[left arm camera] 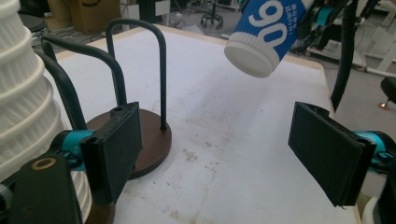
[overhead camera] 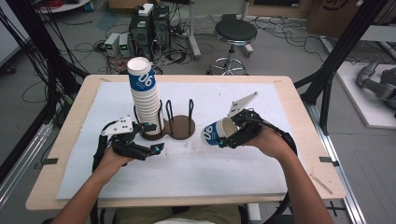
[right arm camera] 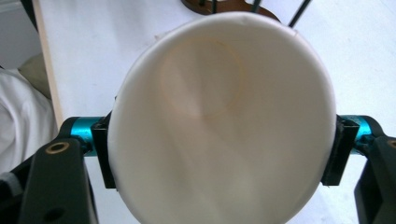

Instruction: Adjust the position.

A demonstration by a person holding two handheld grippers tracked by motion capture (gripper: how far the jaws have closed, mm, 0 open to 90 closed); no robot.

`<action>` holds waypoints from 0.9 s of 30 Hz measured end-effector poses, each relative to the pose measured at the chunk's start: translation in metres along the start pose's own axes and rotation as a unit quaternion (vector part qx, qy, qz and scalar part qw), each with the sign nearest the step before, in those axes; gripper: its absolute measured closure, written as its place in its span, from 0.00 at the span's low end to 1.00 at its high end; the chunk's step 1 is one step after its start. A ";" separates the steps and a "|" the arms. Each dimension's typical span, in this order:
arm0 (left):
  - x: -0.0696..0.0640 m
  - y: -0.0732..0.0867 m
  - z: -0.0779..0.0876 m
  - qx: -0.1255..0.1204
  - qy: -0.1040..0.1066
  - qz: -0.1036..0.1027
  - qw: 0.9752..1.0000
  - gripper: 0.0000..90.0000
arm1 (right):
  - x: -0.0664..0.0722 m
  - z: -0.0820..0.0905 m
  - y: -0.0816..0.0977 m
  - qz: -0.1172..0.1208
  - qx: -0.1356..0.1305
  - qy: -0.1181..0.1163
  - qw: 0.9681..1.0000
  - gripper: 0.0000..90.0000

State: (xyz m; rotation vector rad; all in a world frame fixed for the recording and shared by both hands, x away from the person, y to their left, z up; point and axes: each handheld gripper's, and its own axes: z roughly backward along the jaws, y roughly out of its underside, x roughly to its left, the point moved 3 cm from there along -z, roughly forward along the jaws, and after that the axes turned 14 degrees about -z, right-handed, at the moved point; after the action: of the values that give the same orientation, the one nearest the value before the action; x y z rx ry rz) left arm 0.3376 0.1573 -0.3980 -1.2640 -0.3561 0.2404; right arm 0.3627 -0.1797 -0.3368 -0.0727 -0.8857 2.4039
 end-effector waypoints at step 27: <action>0.006 -0.001 0.009 -0.025 -0.017 0.008 1.000 0.20 | -0.037 0.010 0.006 -0.052 0.063 0.071 0.994 0.25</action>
State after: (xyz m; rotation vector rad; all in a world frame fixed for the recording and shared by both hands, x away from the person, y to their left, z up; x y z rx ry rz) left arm 0.3396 0.1672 -0.3942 -1.3133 -0.3830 0.2675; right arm 0.3881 -0.2092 -0.3376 -0.1419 -0.6549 2.3192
